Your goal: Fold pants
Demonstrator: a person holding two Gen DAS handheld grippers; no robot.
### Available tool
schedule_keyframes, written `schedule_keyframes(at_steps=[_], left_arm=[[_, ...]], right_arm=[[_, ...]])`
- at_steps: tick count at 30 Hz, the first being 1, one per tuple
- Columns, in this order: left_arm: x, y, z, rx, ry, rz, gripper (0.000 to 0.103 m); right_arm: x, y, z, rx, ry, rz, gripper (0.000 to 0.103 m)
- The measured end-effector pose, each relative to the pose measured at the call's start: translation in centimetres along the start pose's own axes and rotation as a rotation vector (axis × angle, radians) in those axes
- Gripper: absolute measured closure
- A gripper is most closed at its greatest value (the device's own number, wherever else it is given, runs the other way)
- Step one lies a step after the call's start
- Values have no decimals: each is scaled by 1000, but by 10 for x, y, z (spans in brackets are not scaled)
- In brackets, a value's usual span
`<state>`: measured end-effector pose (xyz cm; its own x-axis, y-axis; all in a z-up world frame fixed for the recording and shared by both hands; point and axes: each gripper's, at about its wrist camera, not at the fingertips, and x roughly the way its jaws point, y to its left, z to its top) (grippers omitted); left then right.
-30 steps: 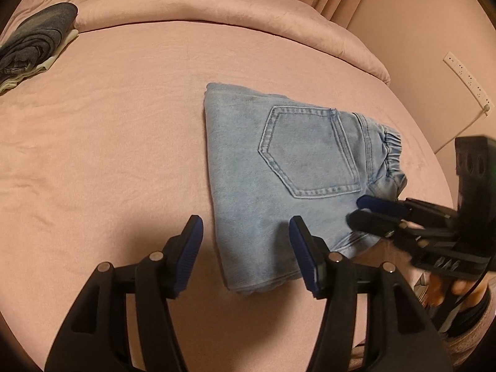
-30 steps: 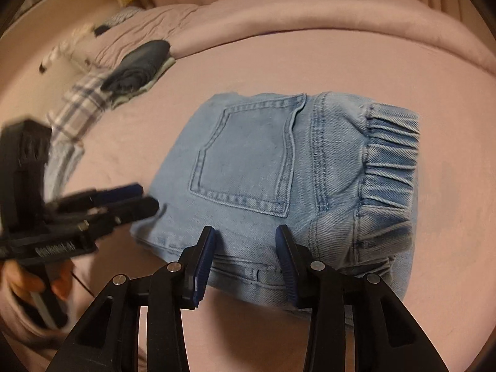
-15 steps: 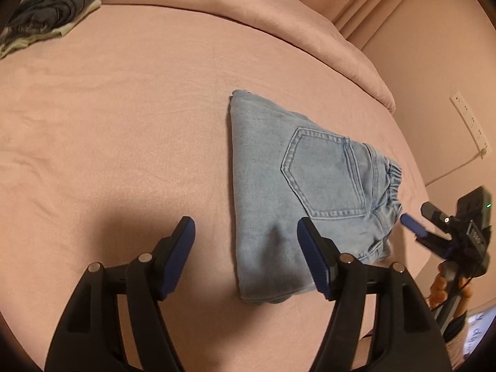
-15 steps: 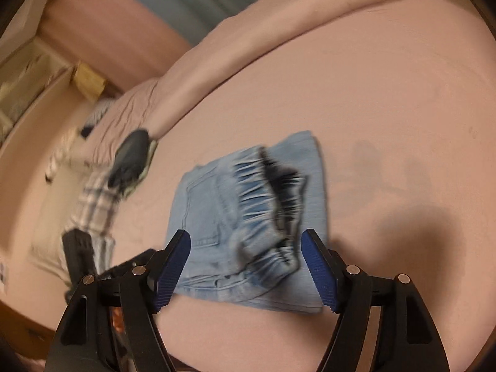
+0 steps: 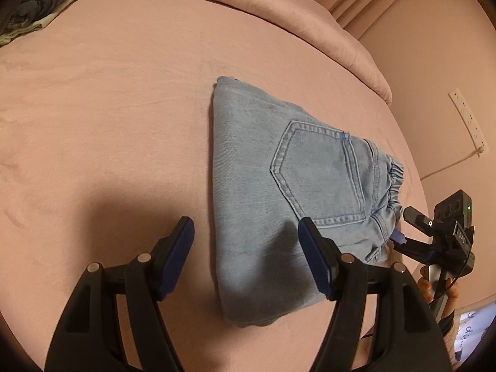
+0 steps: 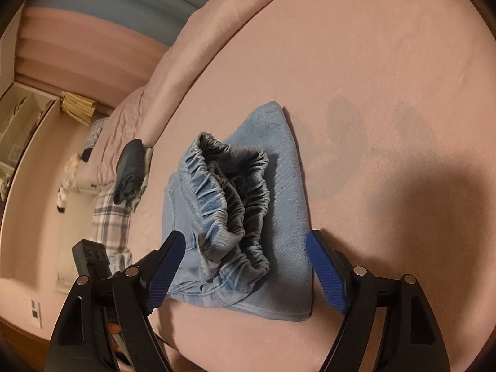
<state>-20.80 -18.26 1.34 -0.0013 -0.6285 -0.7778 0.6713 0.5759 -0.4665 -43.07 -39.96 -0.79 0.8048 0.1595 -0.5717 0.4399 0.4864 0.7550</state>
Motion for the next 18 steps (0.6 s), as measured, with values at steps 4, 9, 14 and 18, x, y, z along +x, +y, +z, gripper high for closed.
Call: schedule_keyframes(at_steps=[4,9,14,18], left_arm=[[4,-4,2,18,4,8,34],[8,-6,5,26,2,20,34],[7,-1,4,32,2,22,34],[7,1,6,33,5,21,34]], right_arm=[[-2,-6,-1,-10,23,-19,22],[2,-3,2,-34,41,-39,20],[3,-2,7,-38,31,-52,20],[4,2,11,-60,22,-81,20]])
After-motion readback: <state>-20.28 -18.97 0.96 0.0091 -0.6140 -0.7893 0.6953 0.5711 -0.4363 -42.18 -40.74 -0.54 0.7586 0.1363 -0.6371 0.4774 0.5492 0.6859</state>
